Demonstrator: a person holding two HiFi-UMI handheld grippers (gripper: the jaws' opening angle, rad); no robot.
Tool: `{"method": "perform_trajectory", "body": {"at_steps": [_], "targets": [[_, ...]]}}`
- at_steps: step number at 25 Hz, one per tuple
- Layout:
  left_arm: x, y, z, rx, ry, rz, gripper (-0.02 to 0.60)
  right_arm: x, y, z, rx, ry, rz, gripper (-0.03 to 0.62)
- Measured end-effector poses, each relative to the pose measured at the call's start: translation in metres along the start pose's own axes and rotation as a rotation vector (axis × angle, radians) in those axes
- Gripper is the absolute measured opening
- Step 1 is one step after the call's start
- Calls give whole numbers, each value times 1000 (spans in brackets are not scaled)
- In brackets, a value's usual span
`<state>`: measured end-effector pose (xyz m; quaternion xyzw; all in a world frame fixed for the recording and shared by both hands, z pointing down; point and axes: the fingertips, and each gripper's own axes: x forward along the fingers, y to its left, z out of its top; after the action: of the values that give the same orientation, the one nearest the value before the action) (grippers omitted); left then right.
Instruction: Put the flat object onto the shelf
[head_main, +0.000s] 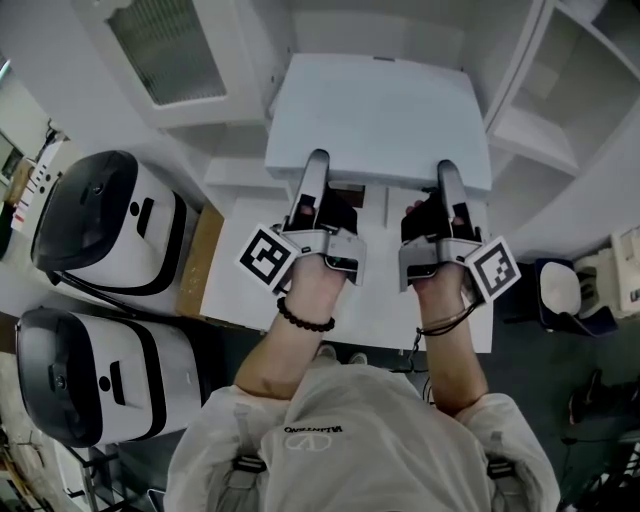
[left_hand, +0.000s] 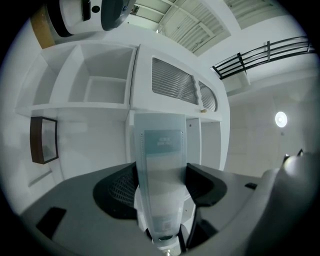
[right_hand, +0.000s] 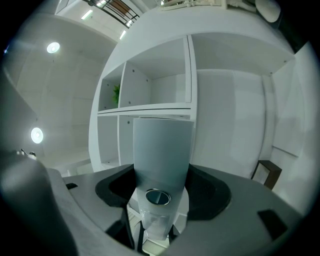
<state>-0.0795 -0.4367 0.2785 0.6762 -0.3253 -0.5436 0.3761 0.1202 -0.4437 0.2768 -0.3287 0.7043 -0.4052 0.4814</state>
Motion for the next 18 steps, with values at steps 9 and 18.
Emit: {"method": "perform_trajectory", "body": {"at_steps": [9, 18], "targets": [[23, 11, 6, 0, 6, 21, 282, 22, -10, 4, 11, -5, -31, 302], [47, 19, 15, 4, 7, 23, 282, 46, -17, 8, 14, -10, -44, 305]]}}
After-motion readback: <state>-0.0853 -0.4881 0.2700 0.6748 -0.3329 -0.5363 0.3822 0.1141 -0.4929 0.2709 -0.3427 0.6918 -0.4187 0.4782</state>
